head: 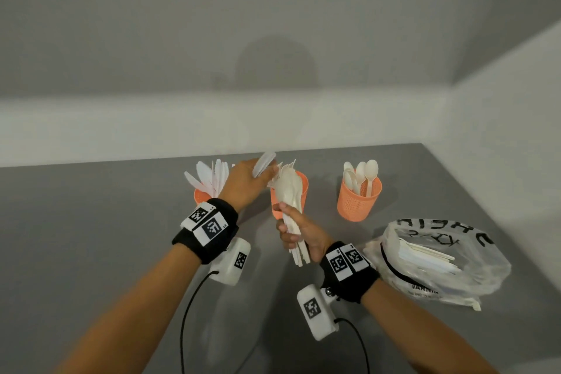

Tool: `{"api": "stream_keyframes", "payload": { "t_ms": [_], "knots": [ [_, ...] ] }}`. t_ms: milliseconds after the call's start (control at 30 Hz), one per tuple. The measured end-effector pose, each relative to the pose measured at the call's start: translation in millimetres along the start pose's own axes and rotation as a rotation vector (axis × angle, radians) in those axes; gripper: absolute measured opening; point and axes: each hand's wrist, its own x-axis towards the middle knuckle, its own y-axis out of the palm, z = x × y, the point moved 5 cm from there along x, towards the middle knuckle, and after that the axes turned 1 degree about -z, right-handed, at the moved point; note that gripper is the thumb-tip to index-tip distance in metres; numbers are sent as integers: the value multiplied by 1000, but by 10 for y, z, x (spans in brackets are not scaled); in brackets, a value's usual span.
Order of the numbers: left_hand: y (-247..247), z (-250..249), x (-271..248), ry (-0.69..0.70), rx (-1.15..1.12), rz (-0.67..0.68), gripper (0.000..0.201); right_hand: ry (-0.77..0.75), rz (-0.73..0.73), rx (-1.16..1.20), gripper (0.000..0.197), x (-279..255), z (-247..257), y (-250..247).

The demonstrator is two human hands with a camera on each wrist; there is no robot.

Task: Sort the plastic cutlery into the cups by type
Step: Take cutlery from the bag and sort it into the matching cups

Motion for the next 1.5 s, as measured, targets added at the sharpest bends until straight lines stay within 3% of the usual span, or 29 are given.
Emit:
{"api": "stream_keyframes", "payload": {
  "t_ms": [100, 200, 300, 367, 533, 667, 800, 900, 1000, 1133, 1233, 1367, 1500],
  "knots": [
    [-34, 149, 3, -141, -96, -70, 21, -3, 8, 50, 20, 22, 64, -65],
    [82, 296, -69, -298, -97, 46, 33, 10, 36, 56, 27, 44, 88, -84],
    [263, 349, -160, -333, -219, 176, 32, 51, 41, 51, 32, 34, 83, -44],
    [323, 369, -169, -339, -282, 168, 33, 58, 31, 47, 32, 20, 81, -29],
    [274, 405, -96, -319, -307, -9, 26, 18, 9, 60, 30, 13, 105, -75],
    [202, 451, -46, -280, -400, -152, 32, -18, 6, -25, 32, 4, 83, -151],
    [-37, 509, 48, -302, -497, -344, 27, -46, -50, -43, 34, -4, 84, -228],
    [-323, 498, 180, -225, -536, -479, 21, -60, -106, -125, 43, 30, 60, -305],
    [-641, 411, 287, -110, -399, -607, 24, -57, -112, -167, 42, 46, 52, -337],
    [-823, 520, 429, -47, -267, -661, 39, -76, -78, -191, 36, 47, 86, -313],
    [-713, 765, 431, -93, -201, -594, 37, -81, -66, -194, 33, 39, 133, -293],
    [-554, 1036, 330, -197, -46, -473, 16, -65, -41, -140, 31, 55, 164, -298],
    [-593, 915, 270, -55, 98, -478, 27, -48, -17, -130, 29, 102, 140, -314]
  ]
}}
